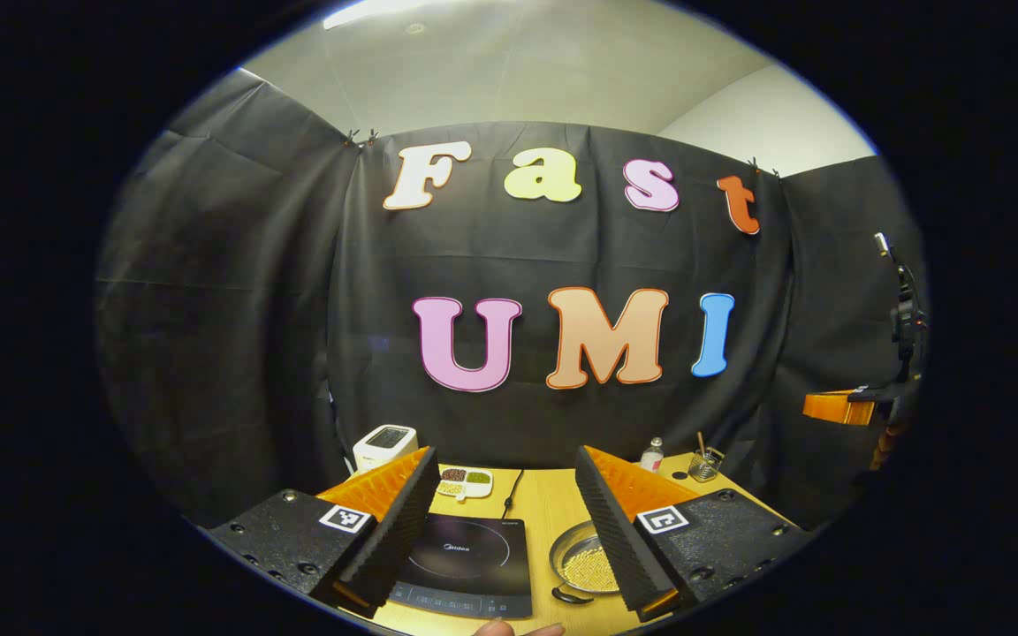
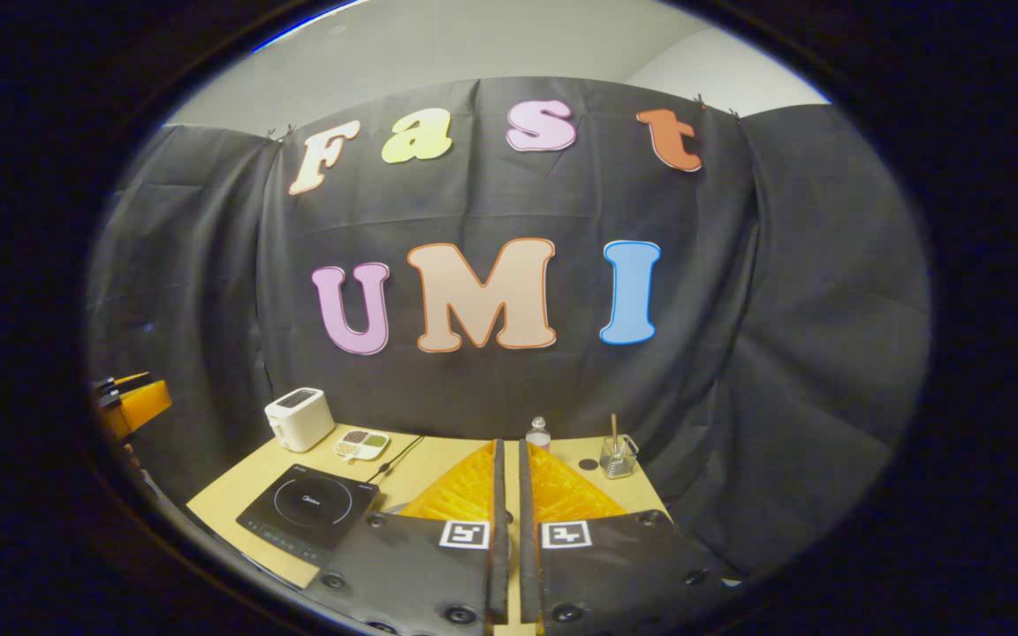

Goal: First push the handle of the pot to place it horizontally, then grasp the pot with both hands and set it on the induction cooktop.

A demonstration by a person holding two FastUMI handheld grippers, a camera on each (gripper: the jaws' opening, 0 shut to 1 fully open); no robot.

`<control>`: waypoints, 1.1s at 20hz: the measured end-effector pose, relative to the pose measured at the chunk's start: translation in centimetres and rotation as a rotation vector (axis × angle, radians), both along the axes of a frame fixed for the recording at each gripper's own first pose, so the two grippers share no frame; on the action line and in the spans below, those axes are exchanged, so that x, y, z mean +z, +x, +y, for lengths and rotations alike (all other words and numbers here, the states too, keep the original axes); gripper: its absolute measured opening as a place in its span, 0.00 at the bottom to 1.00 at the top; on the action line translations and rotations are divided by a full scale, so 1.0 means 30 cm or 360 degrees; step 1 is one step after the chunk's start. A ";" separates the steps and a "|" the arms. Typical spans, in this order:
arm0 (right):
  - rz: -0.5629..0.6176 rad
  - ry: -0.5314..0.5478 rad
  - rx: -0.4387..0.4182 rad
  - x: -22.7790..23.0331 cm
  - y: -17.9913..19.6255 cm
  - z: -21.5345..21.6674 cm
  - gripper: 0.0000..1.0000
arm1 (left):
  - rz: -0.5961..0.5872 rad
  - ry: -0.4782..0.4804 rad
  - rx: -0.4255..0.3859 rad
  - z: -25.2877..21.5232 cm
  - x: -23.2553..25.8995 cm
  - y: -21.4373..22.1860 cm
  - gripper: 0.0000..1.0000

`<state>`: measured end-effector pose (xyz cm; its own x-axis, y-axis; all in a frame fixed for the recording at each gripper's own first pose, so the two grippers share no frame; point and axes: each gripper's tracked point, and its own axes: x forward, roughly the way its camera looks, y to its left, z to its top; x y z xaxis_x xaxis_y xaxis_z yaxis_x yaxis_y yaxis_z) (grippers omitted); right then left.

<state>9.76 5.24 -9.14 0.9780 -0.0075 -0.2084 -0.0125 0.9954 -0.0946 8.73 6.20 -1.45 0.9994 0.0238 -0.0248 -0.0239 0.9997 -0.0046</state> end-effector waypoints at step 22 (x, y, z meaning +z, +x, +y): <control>0.0346 0.0250 -0.0049 -0.372 -0.177 0.139 0.02 | 0.0027 0.0050 -0.0229 0.011 -0.082 -0.059 0.91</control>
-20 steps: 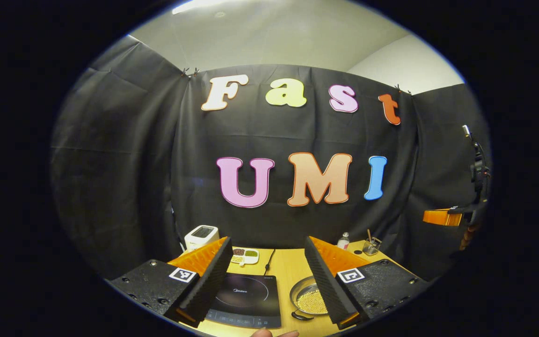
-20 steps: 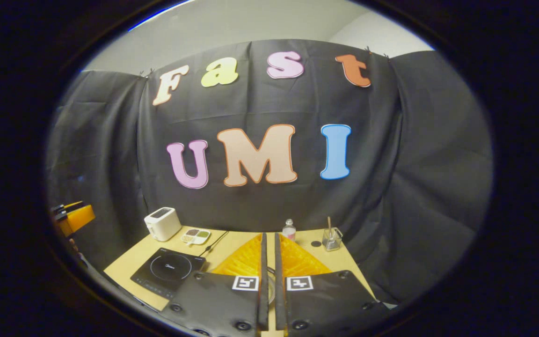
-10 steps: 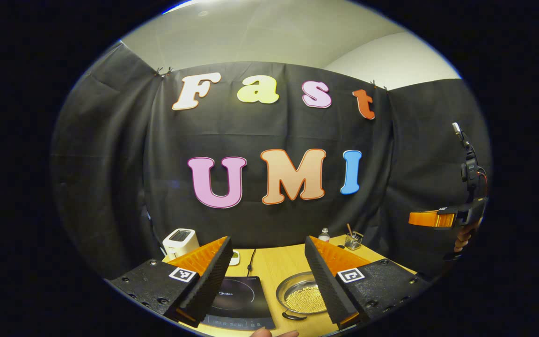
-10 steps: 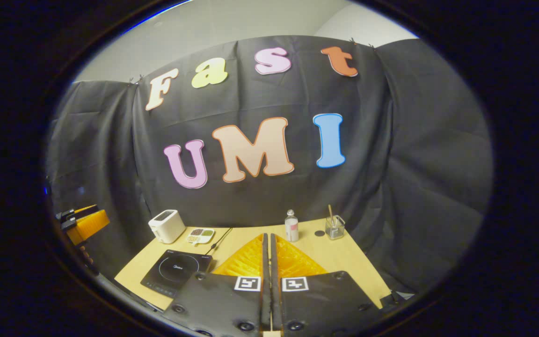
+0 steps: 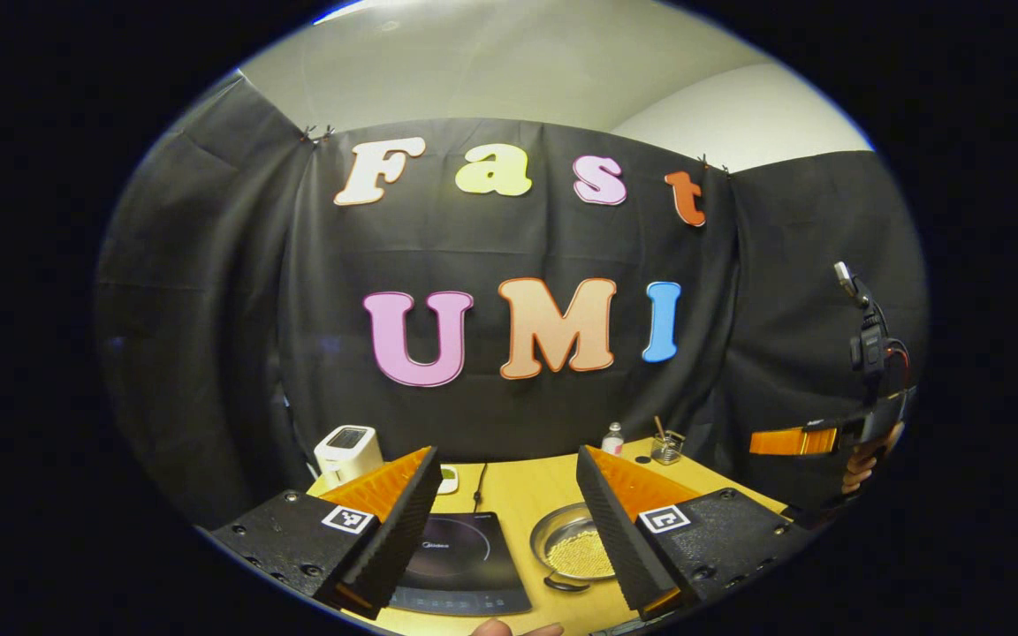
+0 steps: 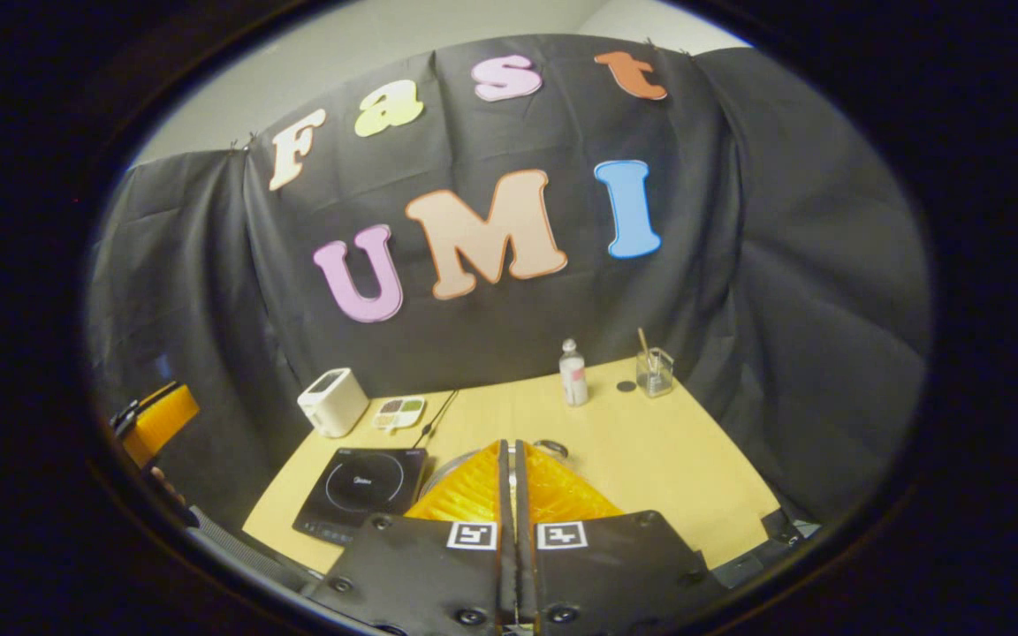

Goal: First push the handle of the pot to place it horizontally, then grasp the pot with both hands and set it on the induction cooktop.

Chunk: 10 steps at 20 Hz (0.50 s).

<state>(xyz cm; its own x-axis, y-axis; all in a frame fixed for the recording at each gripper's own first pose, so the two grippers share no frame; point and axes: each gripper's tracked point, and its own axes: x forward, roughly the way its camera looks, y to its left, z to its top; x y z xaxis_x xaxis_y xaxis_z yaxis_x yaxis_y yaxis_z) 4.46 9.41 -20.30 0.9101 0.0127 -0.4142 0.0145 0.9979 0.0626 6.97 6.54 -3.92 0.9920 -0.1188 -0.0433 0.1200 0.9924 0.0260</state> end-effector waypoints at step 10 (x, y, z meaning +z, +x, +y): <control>0.0541 -0.0044 0.0294 -0.527 -0.008 0.161 0.09 | 0.0144 0.0051 0.0297 0.205 -0.120 0.053 0.89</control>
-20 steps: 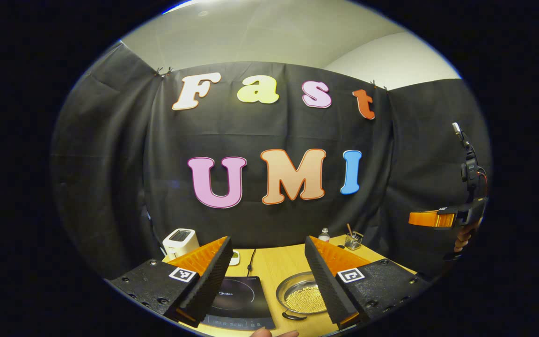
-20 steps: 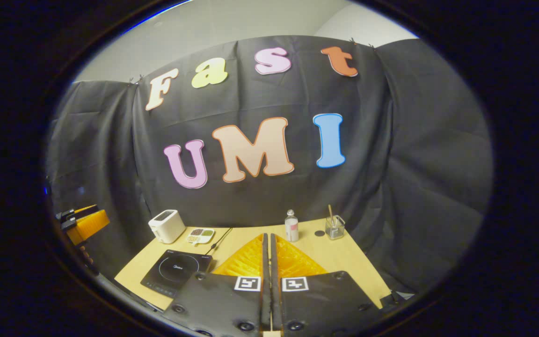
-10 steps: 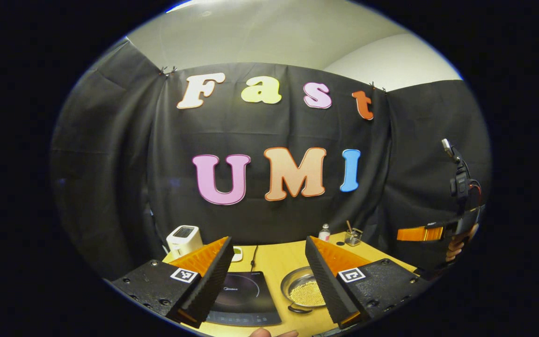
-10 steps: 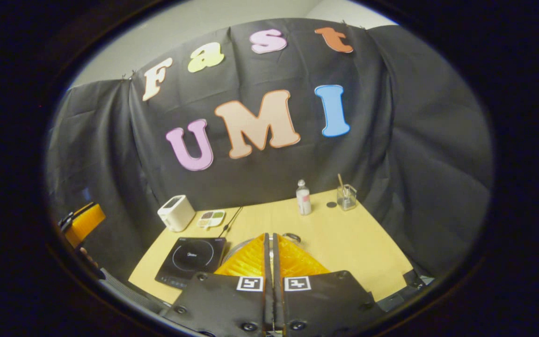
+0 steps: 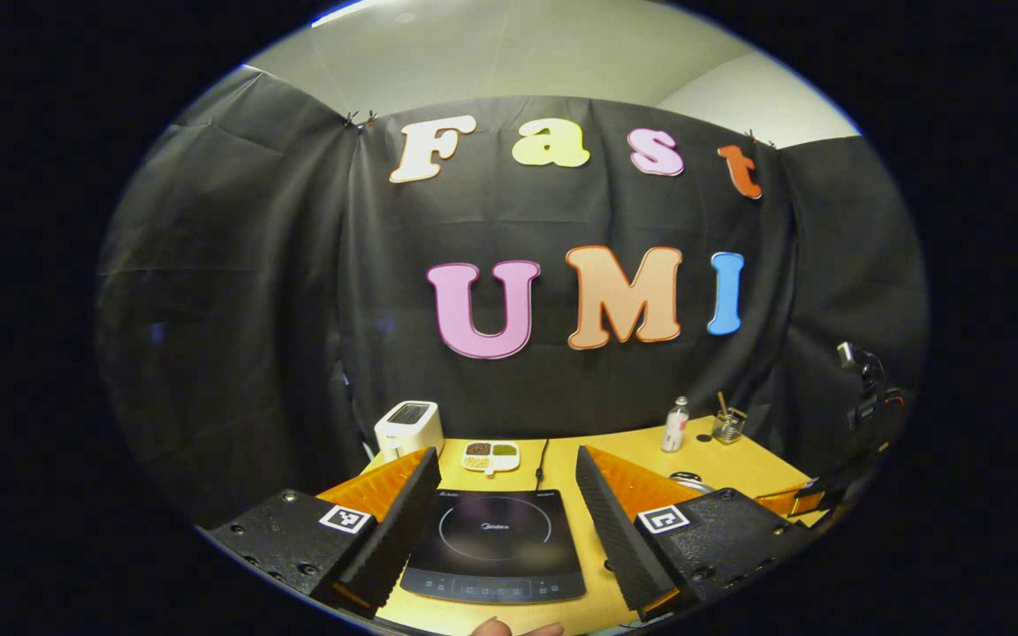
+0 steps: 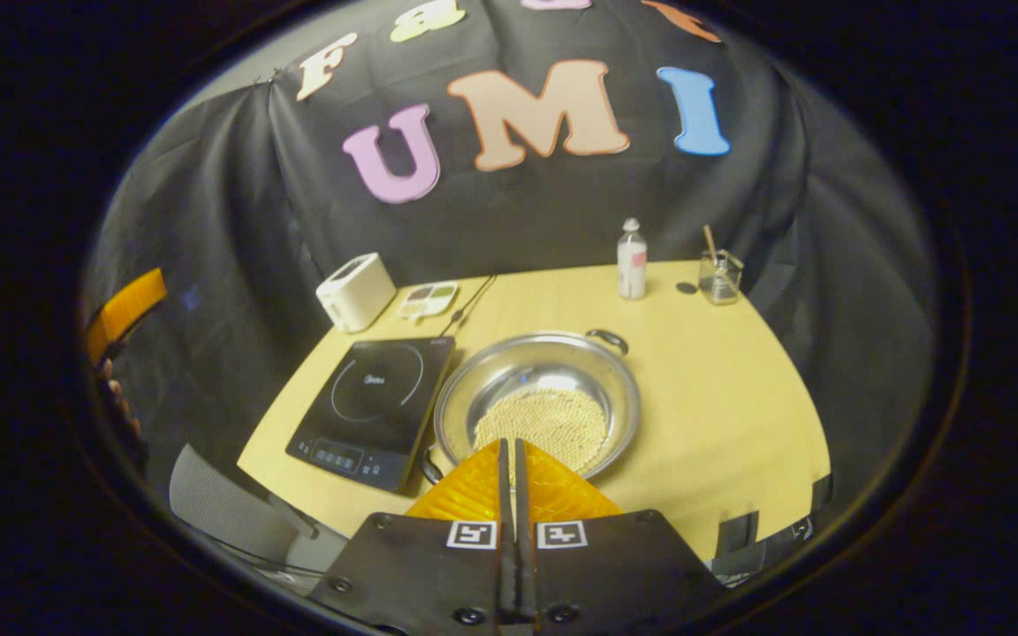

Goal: First push the handle of the pot to place it horizontally, then grasp the pot with both hands and set it on the induction cooktop.

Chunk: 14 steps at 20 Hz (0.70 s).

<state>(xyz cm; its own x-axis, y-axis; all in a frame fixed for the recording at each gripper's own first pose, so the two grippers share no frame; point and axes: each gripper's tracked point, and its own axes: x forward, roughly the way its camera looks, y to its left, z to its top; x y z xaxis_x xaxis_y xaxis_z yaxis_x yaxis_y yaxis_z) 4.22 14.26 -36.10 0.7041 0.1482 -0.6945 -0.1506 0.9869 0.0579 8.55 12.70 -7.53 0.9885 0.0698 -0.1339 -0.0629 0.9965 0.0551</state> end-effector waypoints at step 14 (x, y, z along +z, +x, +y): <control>0.0603 -0.0248 0.0205 -0.447 -0.042 0.123 0.03 | 0.0110 -0.0001 0.0178 0.204 -0.103 0.145 0.91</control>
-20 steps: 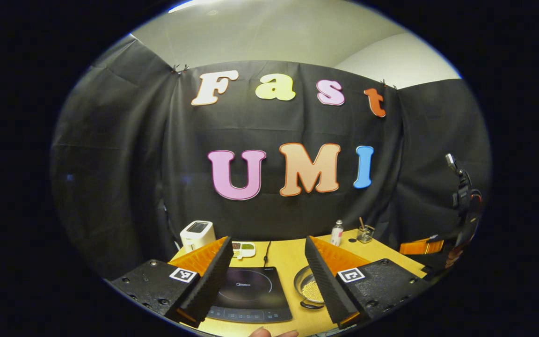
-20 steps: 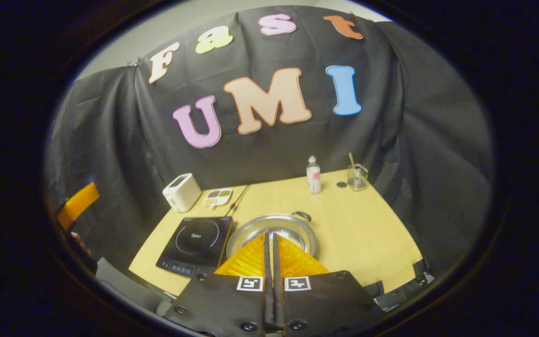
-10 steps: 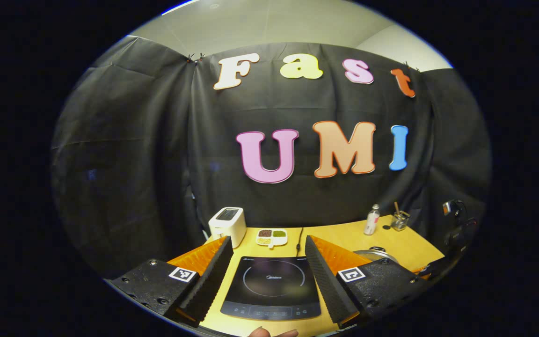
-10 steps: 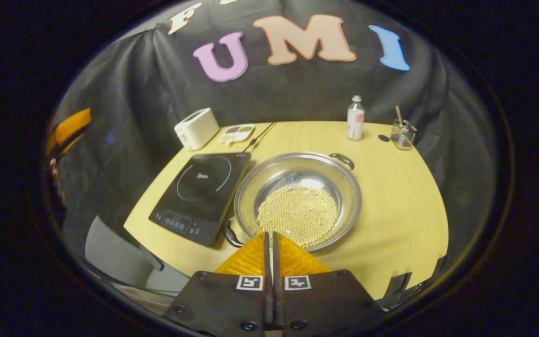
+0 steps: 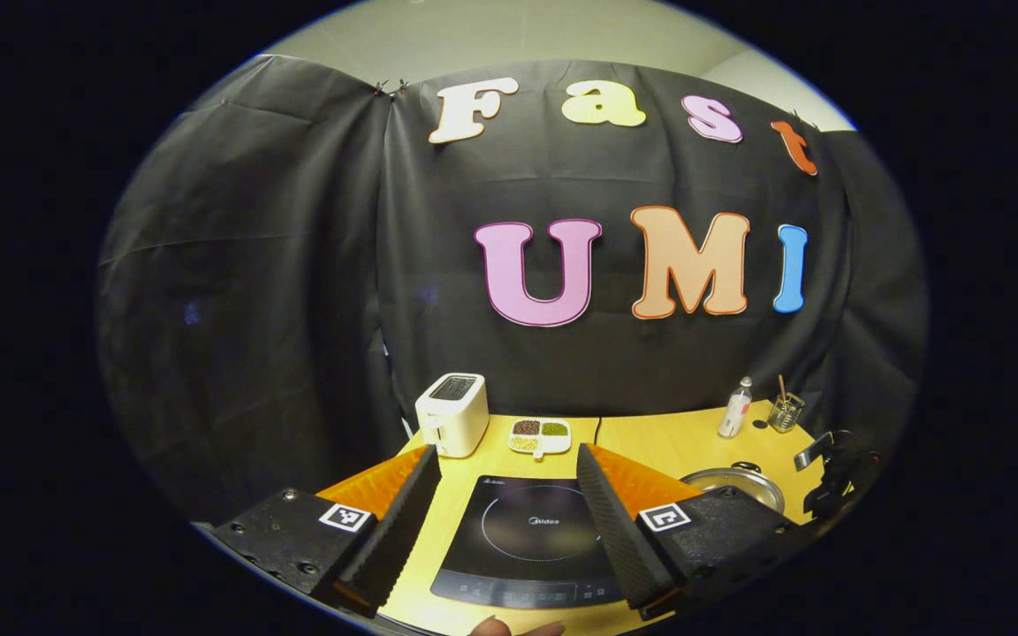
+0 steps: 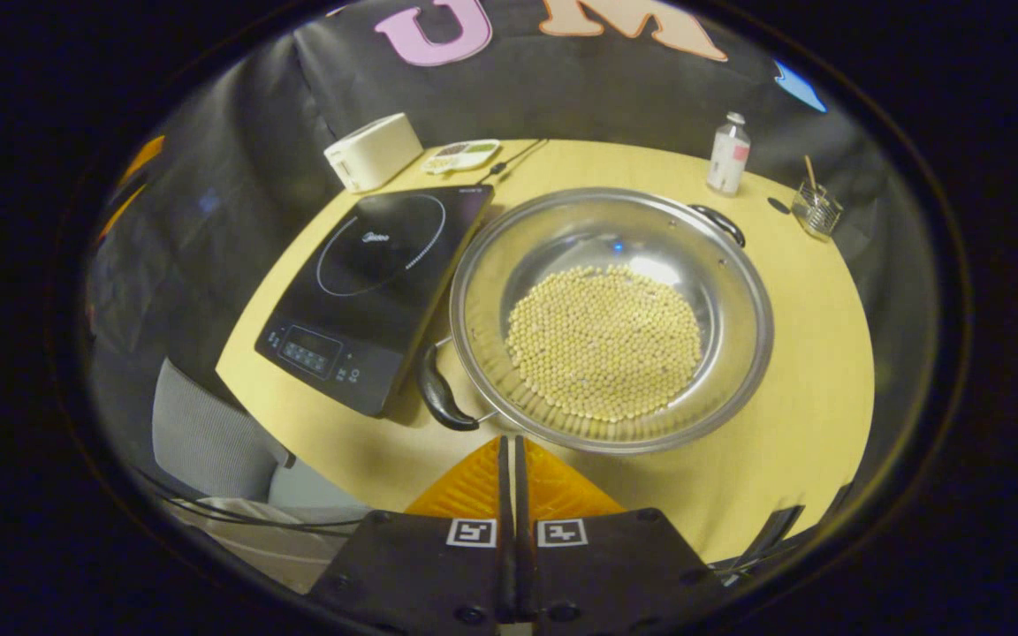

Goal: First push the handle of the pot to place it horizontally, then grasp the pot with both hands and set it on the induction cooktop.

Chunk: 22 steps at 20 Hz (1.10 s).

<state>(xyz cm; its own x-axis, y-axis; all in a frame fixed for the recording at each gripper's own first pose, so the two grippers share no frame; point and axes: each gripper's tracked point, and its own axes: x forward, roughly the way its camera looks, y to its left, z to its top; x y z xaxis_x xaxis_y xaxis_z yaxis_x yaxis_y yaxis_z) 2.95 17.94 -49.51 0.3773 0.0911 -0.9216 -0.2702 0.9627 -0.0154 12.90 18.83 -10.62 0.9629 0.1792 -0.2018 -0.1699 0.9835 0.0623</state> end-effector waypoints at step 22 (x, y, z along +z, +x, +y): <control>0.0059 -0.0054 -0.0209 -0.120 0.239 0.296 0.03 | 0.0006 -0.0211 -0.0108 0.141 -0.132 0.097 0.94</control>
<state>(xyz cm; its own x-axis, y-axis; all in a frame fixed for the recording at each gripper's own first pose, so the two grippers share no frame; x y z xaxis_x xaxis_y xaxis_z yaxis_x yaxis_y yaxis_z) 10.13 26.83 -53.10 0.3498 0.0116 -0.9367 -0.1428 0.9889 -0.0411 15.81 23.06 -14.57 0.9710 0.0854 -0.2232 -0.1030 0.9923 -0.0683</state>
